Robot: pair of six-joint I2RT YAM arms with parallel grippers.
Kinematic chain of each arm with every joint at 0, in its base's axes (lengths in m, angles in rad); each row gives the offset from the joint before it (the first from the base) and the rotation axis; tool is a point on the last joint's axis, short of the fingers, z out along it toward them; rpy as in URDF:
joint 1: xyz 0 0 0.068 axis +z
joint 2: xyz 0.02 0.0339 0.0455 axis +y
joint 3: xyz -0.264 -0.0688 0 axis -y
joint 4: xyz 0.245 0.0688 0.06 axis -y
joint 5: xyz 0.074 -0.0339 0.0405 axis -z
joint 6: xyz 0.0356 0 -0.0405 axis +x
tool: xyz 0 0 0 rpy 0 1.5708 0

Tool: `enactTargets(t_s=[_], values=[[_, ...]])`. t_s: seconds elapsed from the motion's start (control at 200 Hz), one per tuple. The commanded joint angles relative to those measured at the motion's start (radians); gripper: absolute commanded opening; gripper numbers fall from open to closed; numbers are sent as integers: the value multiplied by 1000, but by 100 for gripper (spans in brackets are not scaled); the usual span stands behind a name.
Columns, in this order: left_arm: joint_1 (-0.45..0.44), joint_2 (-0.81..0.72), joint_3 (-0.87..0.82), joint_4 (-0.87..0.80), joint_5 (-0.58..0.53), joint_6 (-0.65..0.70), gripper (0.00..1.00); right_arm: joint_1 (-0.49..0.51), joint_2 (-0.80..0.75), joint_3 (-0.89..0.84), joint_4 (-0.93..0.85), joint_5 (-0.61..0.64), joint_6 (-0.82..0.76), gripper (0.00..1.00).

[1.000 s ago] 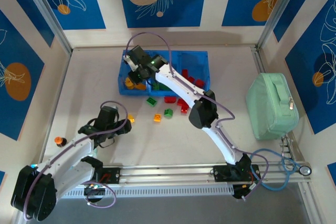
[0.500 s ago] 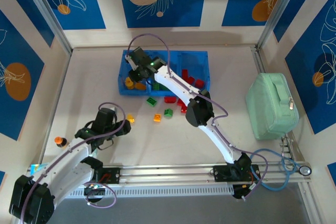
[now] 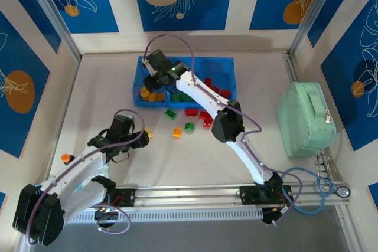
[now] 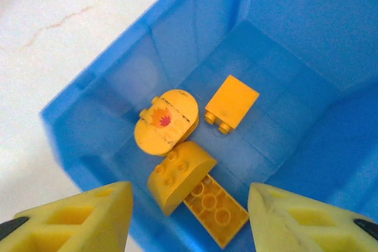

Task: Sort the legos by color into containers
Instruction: Pick up the lego from the center of the table.

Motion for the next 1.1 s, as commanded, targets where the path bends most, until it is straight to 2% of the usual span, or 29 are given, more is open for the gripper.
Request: enactTargets(t_s=[0.0, 0.32, 0.515, 0.685, 0.886, 1.096], values=[[-8, 63, 56, 25, 22, 37, 74, -1, -198, -82, 27, -3, 19, 54], [-8, 293, 170, 76, 21, 76, 73, -16, -584, -642, 243, 45, 48, 54], [-9, 401, 215, 93, 29, 87, 69, -56, -746, -943, 313, 58, 97, 53], [-27, 456, 223, 108, 32, 81, 59, -88, -863, -1166, 348, 69, 145, 53], [-55, 473, 254, 85, 4, 64, 35, -125, -987, -1390, 384, 70, 205, 53], [-52, 436, 356, 38, -37, 92, 31, -134, -1083, -1557, 396, 79, 254, 51]])
